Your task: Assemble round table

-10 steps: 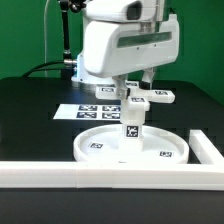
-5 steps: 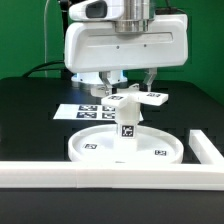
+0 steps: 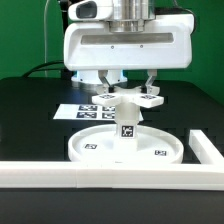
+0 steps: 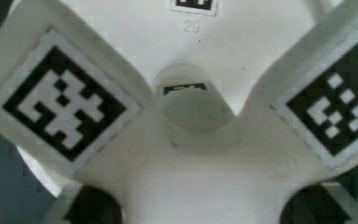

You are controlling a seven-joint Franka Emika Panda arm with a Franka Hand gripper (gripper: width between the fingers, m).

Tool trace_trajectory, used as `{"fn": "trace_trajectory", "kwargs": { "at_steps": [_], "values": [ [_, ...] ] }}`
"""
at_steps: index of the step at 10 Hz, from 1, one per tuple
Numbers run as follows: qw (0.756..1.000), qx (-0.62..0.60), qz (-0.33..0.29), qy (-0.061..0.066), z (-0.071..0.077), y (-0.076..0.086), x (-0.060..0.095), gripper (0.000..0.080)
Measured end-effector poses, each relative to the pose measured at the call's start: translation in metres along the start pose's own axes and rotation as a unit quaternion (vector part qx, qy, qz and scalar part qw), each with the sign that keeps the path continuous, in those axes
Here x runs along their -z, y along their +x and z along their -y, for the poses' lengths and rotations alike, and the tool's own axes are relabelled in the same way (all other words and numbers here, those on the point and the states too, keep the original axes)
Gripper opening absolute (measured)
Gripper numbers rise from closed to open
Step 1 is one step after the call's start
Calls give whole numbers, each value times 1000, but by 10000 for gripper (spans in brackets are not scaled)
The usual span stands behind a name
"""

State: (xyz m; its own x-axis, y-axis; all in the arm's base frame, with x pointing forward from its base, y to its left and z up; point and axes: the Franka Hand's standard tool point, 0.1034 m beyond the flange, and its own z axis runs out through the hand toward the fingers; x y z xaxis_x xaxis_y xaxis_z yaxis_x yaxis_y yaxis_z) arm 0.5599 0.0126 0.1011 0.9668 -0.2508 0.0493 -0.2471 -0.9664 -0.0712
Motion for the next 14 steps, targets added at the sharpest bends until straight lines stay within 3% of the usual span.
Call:
{"fn": "trace_trajectory", "kwargs": {
  "at_steps": [4, 9, 13, 14],
  "values": [
    [980, -195, -20, 8, 1, 1, 0, 443],
    [949, -316, -19, 13, 2, 2, 1, 443],
    [884, -466, -17, 24, 5, 1, 0, 443],
    [855, -518, -15, 29, 7, 0, 0, 443]
  ]
}}
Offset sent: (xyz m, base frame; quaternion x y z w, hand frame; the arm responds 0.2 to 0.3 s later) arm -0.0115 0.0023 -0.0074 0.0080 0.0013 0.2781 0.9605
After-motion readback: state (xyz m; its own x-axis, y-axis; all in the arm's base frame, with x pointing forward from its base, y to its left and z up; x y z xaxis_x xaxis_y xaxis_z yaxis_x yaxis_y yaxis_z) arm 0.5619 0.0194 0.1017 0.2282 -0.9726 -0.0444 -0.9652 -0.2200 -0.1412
